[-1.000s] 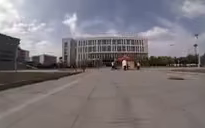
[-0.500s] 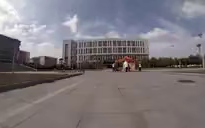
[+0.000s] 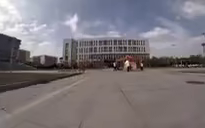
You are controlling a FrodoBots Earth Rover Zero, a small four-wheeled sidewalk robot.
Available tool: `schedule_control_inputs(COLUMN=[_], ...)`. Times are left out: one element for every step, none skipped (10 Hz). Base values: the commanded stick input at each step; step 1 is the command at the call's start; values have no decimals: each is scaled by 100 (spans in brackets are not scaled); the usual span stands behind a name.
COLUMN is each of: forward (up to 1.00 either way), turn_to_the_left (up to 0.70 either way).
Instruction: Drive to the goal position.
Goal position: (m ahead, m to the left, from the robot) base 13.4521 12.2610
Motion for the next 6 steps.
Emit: schedule_control_inputs(forward=[100,100,100,100,100,100], turn_to_the_left=[0,0,0,0,0,0])
